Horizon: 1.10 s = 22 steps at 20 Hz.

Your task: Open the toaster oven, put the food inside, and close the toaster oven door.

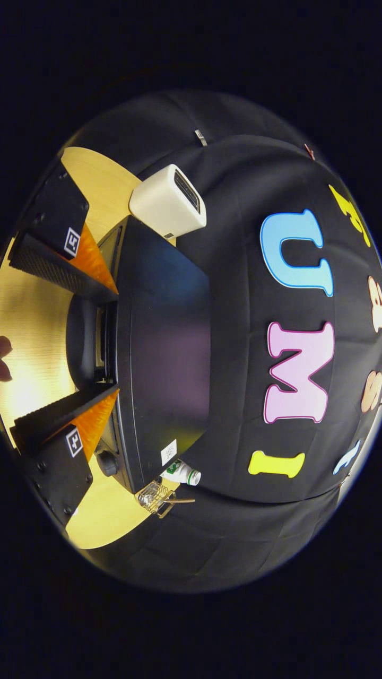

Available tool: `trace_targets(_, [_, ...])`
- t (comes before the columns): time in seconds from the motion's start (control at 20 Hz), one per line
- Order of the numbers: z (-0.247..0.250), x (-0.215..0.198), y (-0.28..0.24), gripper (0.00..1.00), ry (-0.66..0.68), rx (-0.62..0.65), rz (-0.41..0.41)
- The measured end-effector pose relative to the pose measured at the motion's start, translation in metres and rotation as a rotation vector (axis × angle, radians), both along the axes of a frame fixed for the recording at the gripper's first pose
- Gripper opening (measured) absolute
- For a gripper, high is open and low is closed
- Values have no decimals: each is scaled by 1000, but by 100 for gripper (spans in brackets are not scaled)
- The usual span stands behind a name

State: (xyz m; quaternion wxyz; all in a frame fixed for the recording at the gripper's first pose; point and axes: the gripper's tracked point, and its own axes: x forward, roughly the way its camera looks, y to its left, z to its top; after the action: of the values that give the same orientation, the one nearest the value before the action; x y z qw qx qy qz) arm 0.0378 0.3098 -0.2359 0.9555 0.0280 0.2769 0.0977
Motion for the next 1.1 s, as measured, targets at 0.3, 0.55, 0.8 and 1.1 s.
trace_targets(0.3, [-11, -38, -6, 99, 37, 24, -1])
trace_targets(0.55, [-35, -79, -10, 99, 80, -11, 6])
trace_targets(0.8, [-71, -117, -12, 99, 177, -43, 42])
trace_targets(1.1, [-108, -133, -17, 100, 307, -29, 75])
